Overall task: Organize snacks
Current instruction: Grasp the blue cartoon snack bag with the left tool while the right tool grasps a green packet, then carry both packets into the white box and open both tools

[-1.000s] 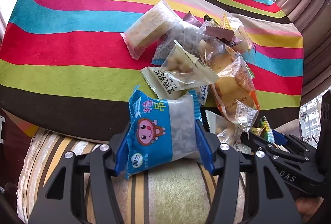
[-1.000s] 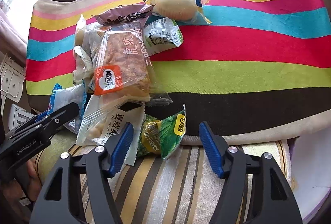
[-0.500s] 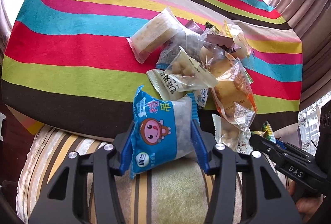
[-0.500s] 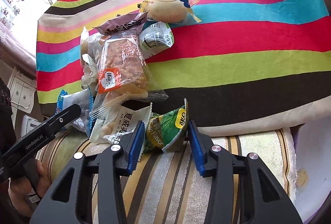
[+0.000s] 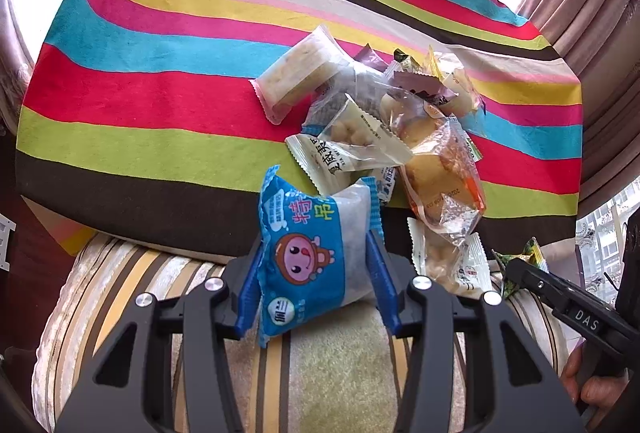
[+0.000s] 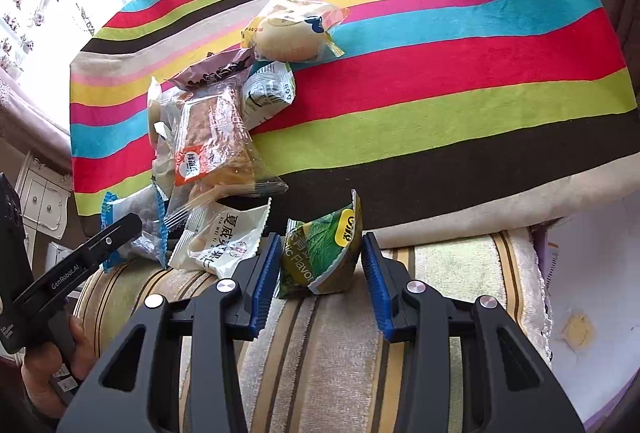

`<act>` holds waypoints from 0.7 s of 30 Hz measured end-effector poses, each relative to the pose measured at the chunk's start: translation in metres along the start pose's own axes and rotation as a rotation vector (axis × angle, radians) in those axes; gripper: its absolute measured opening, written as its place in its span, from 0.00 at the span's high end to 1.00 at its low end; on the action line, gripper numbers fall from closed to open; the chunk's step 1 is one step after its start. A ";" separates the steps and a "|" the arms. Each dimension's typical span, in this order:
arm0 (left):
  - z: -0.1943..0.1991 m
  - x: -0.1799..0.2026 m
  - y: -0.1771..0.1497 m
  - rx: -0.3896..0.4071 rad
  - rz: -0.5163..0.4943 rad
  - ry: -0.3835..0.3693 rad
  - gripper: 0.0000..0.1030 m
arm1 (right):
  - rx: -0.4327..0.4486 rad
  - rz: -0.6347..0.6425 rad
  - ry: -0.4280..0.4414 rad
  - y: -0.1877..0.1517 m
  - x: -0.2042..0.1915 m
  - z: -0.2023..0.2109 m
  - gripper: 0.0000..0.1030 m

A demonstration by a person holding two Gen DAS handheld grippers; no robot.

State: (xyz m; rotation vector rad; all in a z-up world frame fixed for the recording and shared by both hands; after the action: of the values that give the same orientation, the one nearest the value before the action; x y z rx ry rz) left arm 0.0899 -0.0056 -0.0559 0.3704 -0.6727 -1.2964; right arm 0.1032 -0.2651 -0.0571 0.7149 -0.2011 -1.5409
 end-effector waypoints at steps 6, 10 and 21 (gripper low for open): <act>0.010 0.012 -0.004 0.013 -0.014 -0.002 0.54 | 0.015 0.004 -0.007 -0.001 0.008 0.010 0.60; 0.017 0.022 -0.007 0.024 -0.025 -0.007 0.54 | 0.025 -0.012 -0.006 -0.002 0.015 0.016 0.60; 0.035 0.059 -0.014 0.034 -0.088 -0.043 0.54 | 0.057 -0.071 -0.009 -0.003 0.042 0.033 0.61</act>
State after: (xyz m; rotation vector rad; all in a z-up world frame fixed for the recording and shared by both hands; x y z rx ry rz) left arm 0.0637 -0.0620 -0.0236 0.4047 -0.7226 -1.3809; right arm 0.0848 -0.3142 -0.0458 0.7672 -0.2292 -1.6110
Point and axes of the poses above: each gripper's, at about its wrist camera, not at the fingertips, and z roughly against the way its jaws point, x to its right, y to its top, the point moved 7 cm from there along -z, roughly the way its jaws point, and after that the axes turned 10 degrees about x, right-handed, at the moved point
